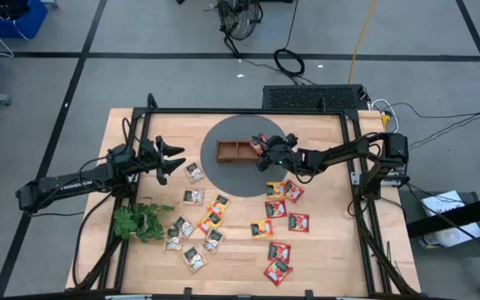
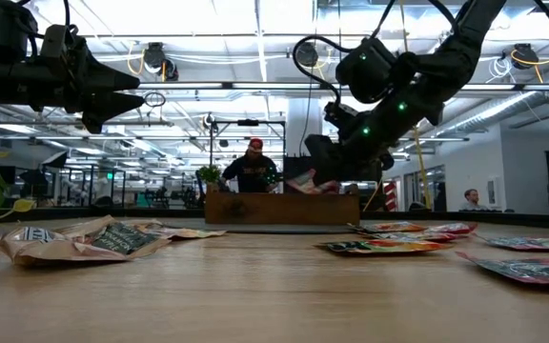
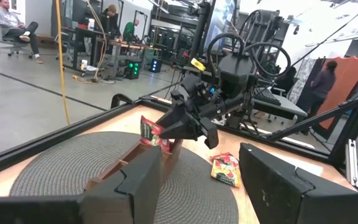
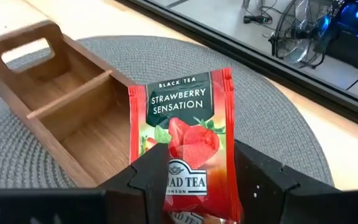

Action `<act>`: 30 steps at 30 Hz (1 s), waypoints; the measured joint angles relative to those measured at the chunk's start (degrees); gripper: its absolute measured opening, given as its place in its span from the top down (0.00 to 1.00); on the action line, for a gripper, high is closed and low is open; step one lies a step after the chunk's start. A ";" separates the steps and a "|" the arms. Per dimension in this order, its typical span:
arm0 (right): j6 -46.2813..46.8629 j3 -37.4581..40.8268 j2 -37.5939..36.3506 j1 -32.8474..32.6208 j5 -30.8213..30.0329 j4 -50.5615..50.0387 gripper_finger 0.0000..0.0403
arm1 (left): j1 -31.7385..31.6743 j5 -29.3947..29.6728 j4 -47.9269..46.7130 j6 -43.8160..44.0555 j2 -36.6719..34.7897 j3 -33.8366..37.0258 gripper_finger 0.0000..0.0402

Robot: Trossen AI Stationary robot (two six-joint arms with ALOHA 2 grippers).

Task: Pick & Place Tea
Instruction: Put the red tea bag into the right section of the wooden organizer

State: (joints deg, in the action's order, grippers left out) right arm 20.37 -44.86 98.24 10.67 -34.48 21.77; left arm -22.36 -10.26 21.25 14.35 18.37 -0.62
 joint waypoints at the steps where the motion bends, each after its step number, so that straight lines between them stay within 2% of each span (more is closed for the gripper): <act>1: 0.05 0.00 0.00 -0.03 0.00 -0.11 0.61 | 0.01 0.00 0.00 0.00 -0.01 0.00 0.47; 9: -0.09 0.00 0.00 -0.17 0.01 -1.13 0.60 | 0.00 0.00 0.01 0.00 -0.01 0.00 0.47; 20: -0.28 0.02 -1.90 -0.67 0.02 -1.89 0.40 | -0.01 0.02 0.01 0.00 0.00 0.00 0.47; 26: -0.30 0.00 -6.35 -0.67 0.04 -4.43 0.36 | -0.01 0.00 -0.01 0.00 -0.02 0.00 0.47; 28: -0.22 0.02 -8.19 -0.80 1.35 -5.49 0.37 | -0.01 0.02 0.01 0.00 0.01 0.00 0.47; 30: 0.35 0.00 -9.29 -0.81 5.80 -5.17 0.37 | 0.00 0.01 0.00 0.00 0.01 0.00 0.47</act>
State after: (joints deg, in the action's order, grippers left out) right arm 20.73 -44.86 88.95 9.86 -28.68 16.59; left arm -22.36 -10.25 21.24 14.35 18.37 -0.62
